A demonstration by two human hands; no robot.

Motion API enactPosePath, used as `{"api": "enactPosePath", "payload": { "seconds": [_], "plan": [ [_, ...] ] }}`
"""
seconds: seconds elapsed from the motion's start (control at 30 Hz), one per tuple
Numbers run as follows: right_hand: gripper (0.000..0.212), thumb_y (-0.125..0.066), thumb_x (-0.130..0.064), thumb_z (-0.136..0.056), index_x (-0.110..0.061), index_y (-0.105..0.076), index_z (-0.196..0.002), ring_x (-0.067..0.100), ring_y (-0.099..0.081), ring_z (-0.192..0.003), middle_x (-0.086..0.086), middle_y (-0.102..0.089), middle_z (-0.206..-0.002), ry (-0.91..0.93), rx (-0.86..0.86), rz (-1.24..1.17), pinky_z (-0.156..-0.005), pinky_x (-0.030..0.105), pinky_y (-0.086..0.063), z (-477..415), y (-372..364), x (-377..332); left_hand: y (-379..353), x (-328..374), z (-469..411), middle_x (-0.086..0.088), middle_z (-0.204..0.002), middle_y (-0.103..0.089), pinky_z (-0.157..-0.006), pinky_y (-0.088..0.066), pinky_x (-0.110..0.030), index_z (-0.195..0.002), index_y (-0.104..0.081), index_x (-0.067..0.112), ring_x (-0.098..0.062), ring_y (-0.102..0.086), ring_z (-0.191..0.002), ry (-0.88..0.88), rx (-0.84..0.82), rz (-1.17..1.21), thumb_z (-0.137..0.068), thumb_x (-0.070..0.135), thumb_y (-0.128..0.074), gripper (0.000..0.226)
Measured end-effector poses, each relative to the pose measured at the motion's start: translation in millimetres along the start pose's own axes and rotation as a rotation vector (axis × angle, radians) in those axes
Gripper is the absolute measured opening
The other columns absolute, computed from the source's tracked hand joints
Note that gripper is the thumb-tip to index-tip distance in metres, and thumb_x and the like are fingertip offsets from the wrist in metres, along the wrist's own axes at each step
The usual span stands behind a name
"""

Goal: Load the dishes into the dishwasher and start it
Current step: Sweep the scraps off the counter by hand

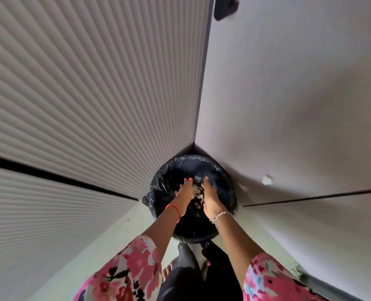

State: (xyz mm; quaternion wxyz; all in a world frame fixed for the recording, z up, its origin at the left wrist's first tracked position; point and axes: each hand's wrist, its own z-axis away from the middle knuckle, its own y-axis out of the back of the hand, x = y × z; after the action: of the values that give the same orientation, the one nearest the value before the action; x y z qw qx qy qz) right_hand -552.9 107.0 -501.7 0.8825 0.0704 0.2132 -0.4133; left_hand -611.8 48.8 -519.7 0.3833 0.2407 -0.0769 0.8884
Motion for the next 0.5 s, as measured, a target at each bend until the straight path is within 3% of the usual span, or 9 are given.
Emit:
{"api": "enactPosePath", "payload": {
  "seconds": [0.1, 0.2, 0.27, 0.33, 0.4, 0.47, 0.5],
  "plan": [
    [0.064, -0.031, -0.051, -0.096, -0.010, -0.026, -0.145, 0.022, -0.027, -0.139, 0.009, -0.026, -0.152, -0.001, 0.027, 0.075, -0.112, 0.034, -0.021, 29, -1, -15, 6, 19, 31, -0.013, -0.142, -0.043, -0.109, -0.034, -0.038, -0.136, -0.043, 0.007, -0.027, -0.041, -0.130, -0.160, 0.079, -0.216, -0.098, 0.029, -0.039, 0.044],
    [0.055, -0.032, -0.040, -0.099, -0.007, -0.030, -0.143, 0.023, -0.032, -0.135, 0.011, -0.033, -0.148, 0.044, 0.015, 0.167, -0.108, 0.030, -0.026, 86, -4, -42, 10, 46, 81, -0.011, -0.141, -0.044, -0.103, -0.033, -0.025, -0.140, -0.039, 0.009, -0.023, -0.043, -0.128, -0.257, 0.116, -0.375, -0.092, 0.018, -0.051, 0.050],
    [0.049, -0.031, -0.036, -0.101, -0.006, -0.037, -0.140, 0.024, -0.038, -0.131, 0.012, -0.040, -0.143, 0.106, 0.028, 0.287, -0.104, 0.028, -0.030, 130, -6, -64, 14, 69, 123, -0.012, -0.136, -0.048, -0.098, -0.037, -0.026, -0.139, -0.038, 0.008, -0.024, -0.047, -0.123, -0.271, 0.108, -0.442, -0.089, 0.017, -0.054, 0.054],
    [0.047, -0.031, -0.035, -0.101, -0.006, -0.044, -0.135, 0.025, -0.044, -0.126, 0.013, -0.047, -0.138, 0.183, 0.032, 0.446, -0.104, 0.031, -0.033, 177, -7, -85, 18, 93, 166, -0.011, -0.111, -0.060, -0.094, -0.041, -0.030, -0.119, -0.056, 0.006, -0.023, -0.055, -0.106, -0.308, 0.109, -0.493, -0.089, 0.018, -0.056, 0.033],
    [0.045, -0.032, -0.031, -0.100, -0.002, -0.049, -0.129, 0.028, -0.048, -0.121, 0.015, -0.053, -0.131, 0.263, 0.039, 0.623, -0.097, 0.030, -0.037, 221, -6, -105, 23, 119, 214, -0.007, -0.082, -0.060, -0.079, -0.046, -0.028, -0.092, -0.062, 0.008, -0.019, -0.056, -0.079, -0.390, 0.105, -0.542, -0.089, 0.018, -0.057, 0.012],
    [0.040, -0.033, -0.026, -0.100, 0.000, -0.050, -0.125, 0.030, -0.051, -0.116, 0.017, -0.055, -0.124, 0.320, 0.059, 0.759, -0.084, 0.027, -0.036, 270, -4, -127, 29, 146, 268, -0.007, -0.086, -0.059, -0.076, -0.043, -0.021, -0.089, -0.064, 0.011, -0.016, -0.054, -0.080, -0.431, 0.104, -0.587, -0.088, 0.016, -0.056, 0.009],
    [0.038, -0.032, -0.024, -0.101, 0.000, -0.051, -0.122, 0.030, -0.054, -0.110, 0.018, -0.057, -0.120, 0.356, 0.053, 0.837, -0.078, 0.029, -0.035, 294, -3, -137, 32, 156, 294, -0.007, -0.089, -0.059, -0.082, -0.044, -0.025, -0.085, -0.063, 0.014, -0.015, -0.053, -0.082, -0.448, 0.104, -0.600, -0.088, 0.014, -0.055, 0.008]
  ]
}}
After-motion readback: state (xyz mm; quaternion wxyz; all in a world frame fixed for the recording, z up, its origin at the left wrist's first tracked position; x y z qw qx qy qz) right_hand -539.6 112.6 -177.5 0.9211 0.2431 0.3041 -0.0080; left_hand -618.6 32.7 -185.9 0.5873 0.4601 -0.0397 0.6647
